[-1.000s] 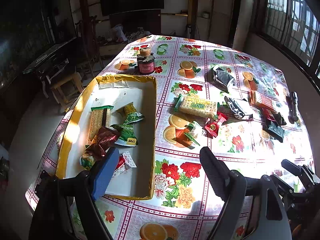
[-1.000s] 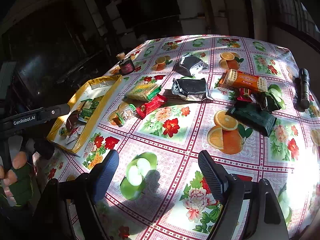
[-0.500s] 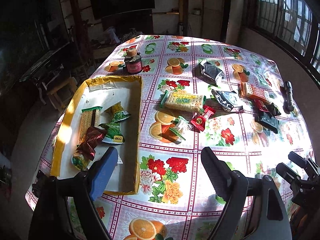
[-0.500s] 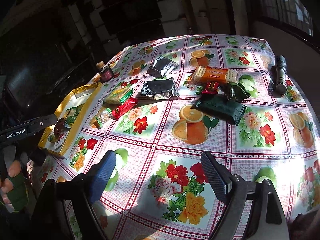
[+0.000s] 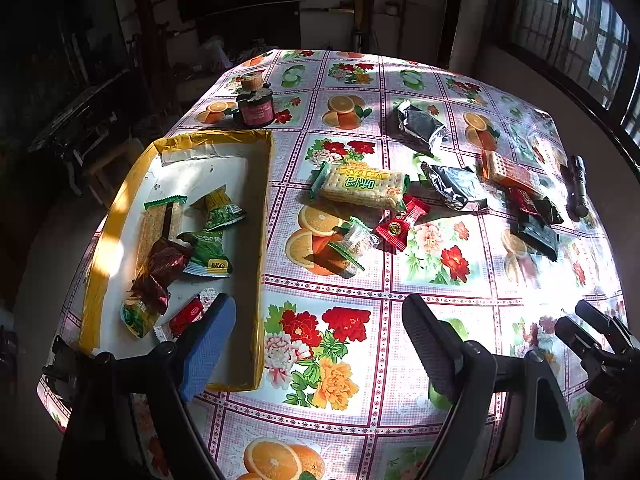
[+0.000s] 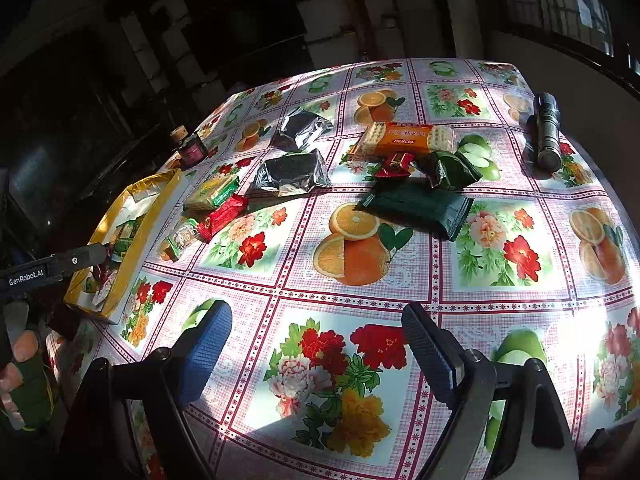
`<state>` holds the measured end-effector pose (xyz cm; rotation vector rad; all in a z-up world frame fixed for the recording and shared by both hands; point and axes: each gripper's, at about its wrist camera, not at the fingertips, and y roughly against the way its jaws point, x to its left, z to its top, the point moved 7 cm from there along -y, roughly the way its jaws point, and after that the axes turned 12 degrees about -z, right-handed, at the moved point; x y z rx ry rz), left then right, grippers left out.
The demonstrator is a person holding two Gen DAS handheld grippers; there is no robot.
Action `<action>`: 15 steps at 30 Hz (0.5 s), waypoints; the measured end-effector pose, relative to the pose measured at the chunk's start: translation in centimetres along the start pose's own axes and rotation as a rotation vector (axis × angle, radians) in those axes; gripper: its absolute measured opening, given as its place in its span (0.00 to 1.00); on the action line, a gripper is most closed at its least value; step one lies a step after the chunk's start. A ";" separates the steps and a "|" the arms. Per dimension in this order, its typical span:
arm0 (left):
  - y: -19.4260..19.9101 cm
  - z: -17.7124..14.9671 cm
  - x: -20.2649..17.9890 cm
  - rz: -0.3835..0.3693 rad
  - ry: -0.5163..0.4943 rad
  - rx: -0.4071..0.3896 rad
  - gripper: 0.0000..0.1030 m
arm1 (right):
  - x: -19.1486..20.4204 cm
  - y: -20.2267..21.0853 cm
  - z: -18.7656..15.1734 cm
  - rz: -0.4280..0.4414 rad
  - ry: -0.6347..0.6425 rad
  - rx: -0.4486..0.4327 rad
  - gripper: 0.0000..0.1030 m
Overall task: Organize snacks
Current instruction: 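Move both open tools back over the remaining snacks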
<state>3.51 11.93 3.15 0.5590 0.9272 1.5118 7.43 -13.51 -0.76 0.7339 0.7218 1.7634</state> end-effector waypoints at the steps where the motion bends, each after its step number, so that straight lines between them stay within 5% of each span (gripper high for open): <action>1: -0.2 0.0 0.0 0.001 0.002 0.005 0.82 | -0.1 -0.1 0.0 0.001 -0.003 0.001 0.87; 15: -5.2 0.7 -0.5 -0.024 0.006 0.091 0.82 | 3.0 -2.9 3.8 0.049 0.015 -0.009 0.87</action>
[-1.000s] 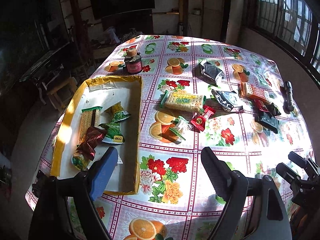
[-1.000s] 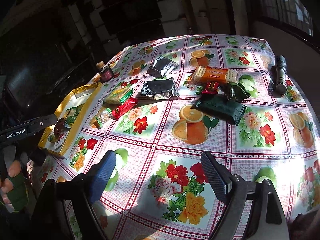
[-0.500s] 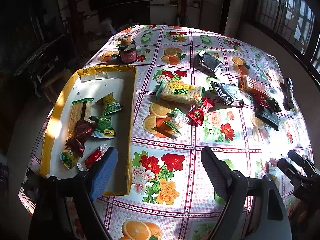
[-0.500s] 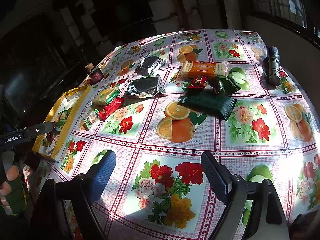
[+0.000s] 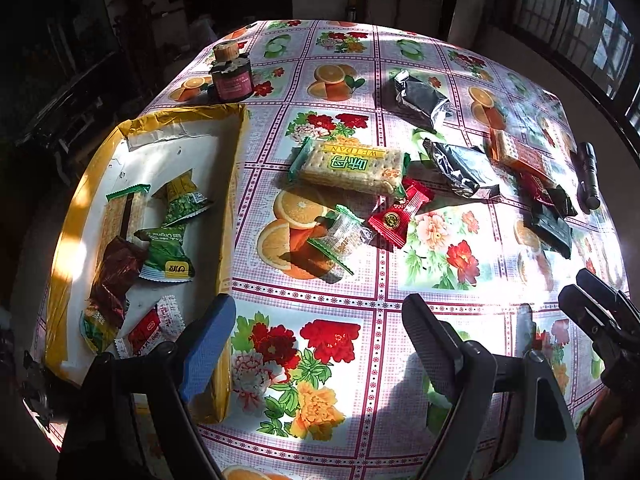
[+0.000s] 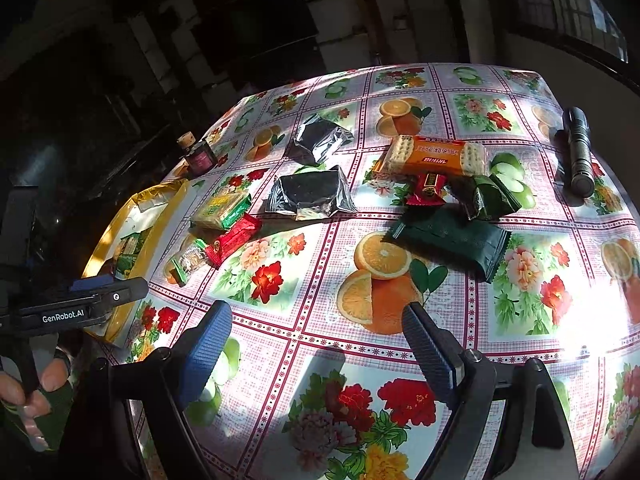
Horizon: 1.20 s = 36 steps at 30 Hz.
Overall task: Organize snacks
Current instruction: 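Move both open tools back over the remaining snacks, then grasp the clear green-strip bag with the left tool while the right grasps the silver foil bag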
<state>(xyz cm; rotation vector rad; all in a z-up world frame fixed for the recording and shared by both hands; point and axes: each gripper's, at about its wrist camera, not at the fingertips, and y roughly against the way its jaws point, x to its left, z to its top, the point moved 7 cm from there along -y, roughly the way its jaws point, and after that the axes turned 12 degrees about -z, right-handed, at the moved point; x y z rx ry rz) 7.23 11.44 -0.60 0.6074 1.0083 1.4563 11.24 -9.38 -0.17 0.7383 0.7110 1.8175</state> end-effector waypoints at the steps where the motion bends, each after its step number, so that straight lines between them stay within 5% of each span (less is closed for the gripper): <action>1: -0.5 0.2 -0.1 0.001 -0.005 0.009 0.82 | 0.4 -0.5 0.6 0.007 0.000 -0.003 0.87; 10: -4.3 1.9 1.0 0.023 0.000 0.055 0.82 | 3.0 -7.0 6.5 -0.051 0.035 0.017 0.87; 20: -6.6 2.4 1.8 -0.024 0.009 0.091 0.77 | 3.0 -13.2 7.8 -0.121 0.050 0.078 0.86; 21: -6.8 2.3 1.8 -0.026 0.012 0.097 0.71 | 3.0 -13.2 7.8 -0.120 0.052 0.072 0.84; 23: -6.7 2.6 1.7 -0.012 -0.009 0.076 0.54 | 2.8 -12.9 7.9 -0.110 0.044 0.061 0.62; 25: -6.6 2.7 1.5 -0.014 -0.013 0.071 0.37 | 2.6 -12.6 7.7 -0.097 0.031 0.061 0.59; 28: -6.5 2.6 1.3 -0.018 -0.017 0.073 0.37 | 2.3 -11.6 7.5 -0.076 0.008 0.050 0.56; 34: -5.2 2.0 0.7 -0.062 -0.001 0.063 0.36 | 2.3 -7.4 6.6 -0.015 -0.016 0.008 0.29; 36: -4.6 1.7 0.5 -0.070 0.000 0.055 0.36 | 2.4 -6.6 5.9 -0.018 -0.004 0.006 0.28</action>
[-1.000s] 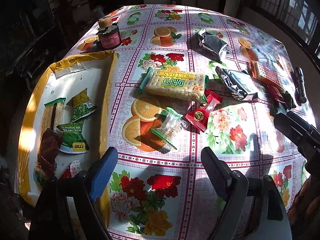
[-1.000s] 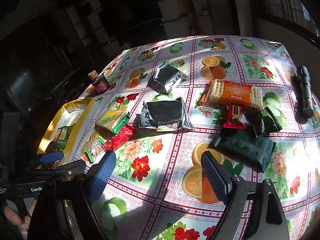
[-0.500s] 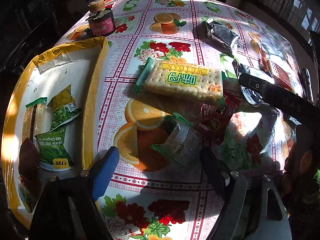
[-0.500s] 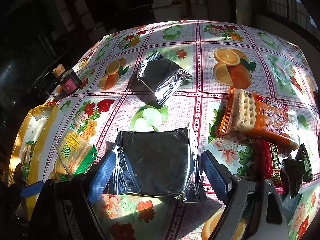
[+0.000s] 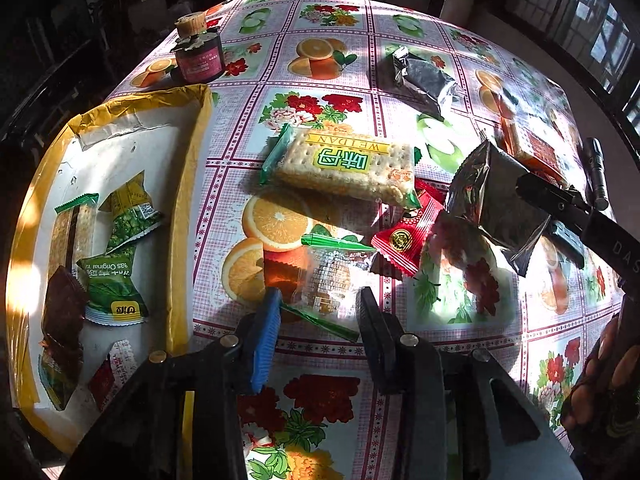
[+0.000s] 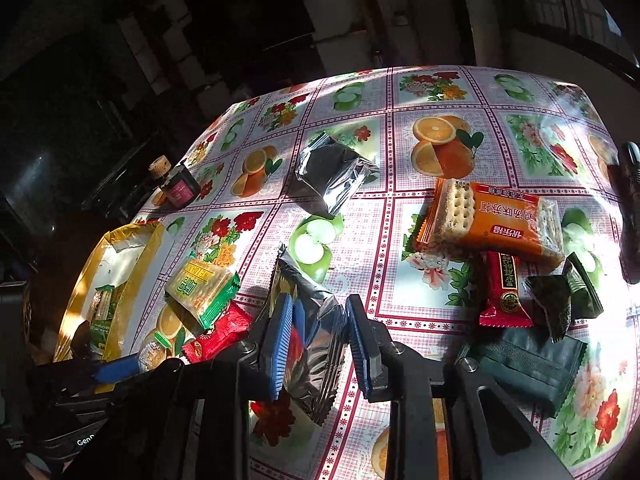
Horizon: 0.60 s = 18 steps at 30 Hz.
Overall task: Organize snacks
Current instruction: 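Grasp the clear green-strip bag with the left tool while the right grasps the silver foil bag, then carry the clear bag and silver foil bag over the tray with both tools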
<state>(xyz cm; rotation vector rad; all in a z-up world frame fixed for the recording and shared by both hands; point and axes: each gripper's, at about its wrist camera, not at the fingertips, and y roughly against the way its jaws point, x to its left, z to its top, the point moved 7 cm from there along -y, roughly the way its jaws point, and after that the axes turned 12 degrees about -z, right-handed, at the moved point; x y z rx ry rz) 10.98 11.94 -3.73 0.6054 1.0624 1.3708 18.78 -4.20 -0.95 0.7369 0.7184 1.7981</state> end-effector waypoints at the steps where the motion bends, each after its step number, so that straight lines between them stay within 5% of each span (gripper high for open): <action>1: 0.3 -0.2 -0.2 -0.004 0.000 -0.002 0.36 | 0.0 0.2 -0.2 -0.012 0.006 -0.008 0.28; 4: 1.2 -0.8 -0.5 -0.011 -0.002 -0.010 0.36 | -0.1 -0.7 -0.7 -0.018 0.024 0.035 0.34; 8: 2.4 -1.6 -0.5 -0.025 0.002 -0.020 0.36 | 0.3 -0.8 -1.0 -0.049 0.106 0.007 0.82; 9: 2.6 -1.7 -0.5 -0.027 0.004 -0.021 0.36 | 0.5 -0.8 -0.9 -0.070 0.142 -0.012 0.84; 15: 3.2 -1.9 -0.4 -0.038 0.010 -0.027 0.36 | 1.4 -4.1 -1.3 -0.124 0.292 0.057 0.85; 17: 3.6 -1.9 -0.4 -0.040 0.011 -0.033 0.36 | 1.4 -4.3 -1.5 -0.141 0.304 0.059 0.60; 18: 3.8 -1.9 -0.4 -0.041 0.012 -0.037 0.36 | 1.3 -4.2 -1.5 -0.134 0.290 0.068 0.60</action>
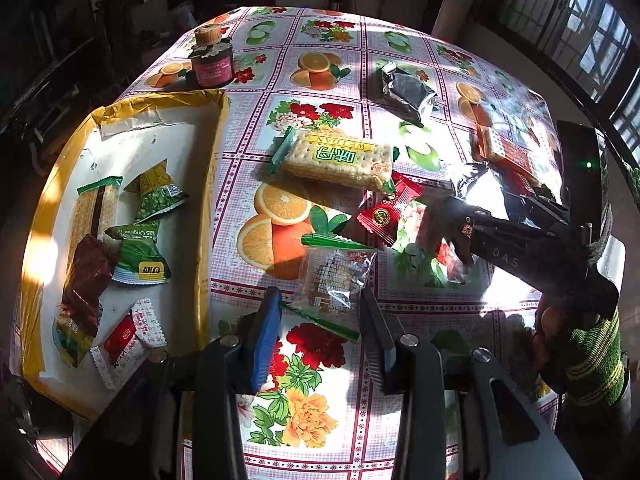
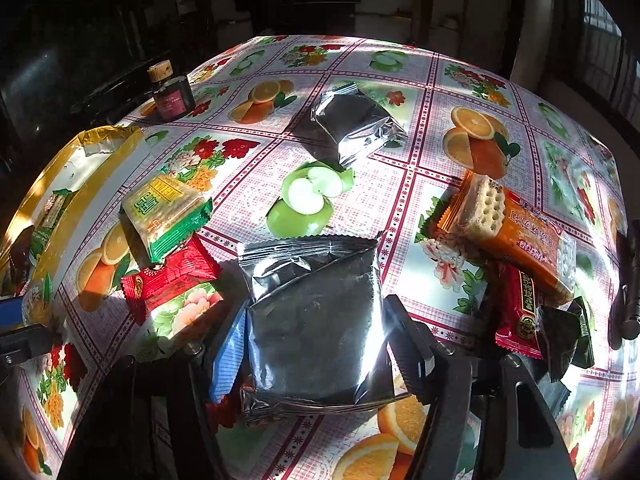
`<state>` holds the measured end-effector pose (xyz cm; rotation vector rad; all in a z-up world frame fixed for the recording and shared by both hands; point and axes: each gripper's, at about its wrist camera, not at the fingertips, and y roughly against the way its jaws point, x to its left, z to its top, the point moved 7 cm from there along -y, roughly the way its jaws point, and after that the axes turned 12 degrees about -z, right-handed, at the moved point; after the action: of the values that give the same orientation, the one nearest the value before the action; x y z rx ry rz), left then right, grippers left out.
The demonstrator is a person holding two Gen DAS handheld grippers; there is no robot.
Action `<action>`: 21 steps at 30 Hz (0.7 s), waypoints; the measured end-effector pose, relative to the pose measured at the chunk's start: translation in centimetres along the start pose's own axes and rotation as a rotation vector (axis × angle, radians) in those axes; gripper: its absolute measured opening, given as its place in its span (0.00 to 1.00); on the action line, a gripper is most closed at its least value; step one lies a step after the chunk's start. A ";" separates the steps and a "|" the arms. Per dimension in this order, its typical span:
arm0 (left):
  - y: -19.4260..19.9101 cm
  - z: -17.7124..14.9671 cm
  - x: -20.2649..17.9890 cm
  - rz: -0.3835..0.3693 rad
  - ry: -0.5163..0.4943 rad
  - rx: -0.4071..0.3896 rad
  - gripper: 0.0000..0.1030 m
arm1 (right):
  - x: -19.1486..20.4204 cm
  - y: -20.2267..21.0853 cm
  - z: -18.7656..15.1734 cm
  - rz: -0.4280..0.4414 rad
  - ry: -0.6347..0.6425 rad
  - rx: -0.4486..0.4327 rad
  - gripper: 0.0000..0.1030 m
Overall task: Organize snacks
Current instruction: 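Carry the clear bag and silver foil bag over the tray with both tools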
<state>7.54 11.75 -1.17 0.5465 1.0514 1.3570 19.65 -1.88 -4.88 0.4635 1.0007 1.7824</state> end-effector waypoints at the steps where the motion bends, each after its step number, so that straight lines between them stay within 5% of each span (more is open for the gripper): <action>1: 0.2 0.0 0.0 0.000 0.001 -0.004 0.36 | -0.2 0.4 -0.1 0.023 -0.029 -0.002 0.60; 10: 2.8 -0.3 -0.4 -0.001 -0.004 -0.051 0.36 | 0.3 8.0 -1.8 0.126 -0.176 -0.119 0.61; 21: 6.2 -2.2 0.5 0.044 0.002 -0.100 0.36 | 3.5 13.8 -2.7 0.204 -0.173 -0.185 0.61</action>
<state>2.43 12.88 2.81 0.4964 0.9725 1.4405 8.28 -2.11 4.17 0.6090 0.6804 1.9580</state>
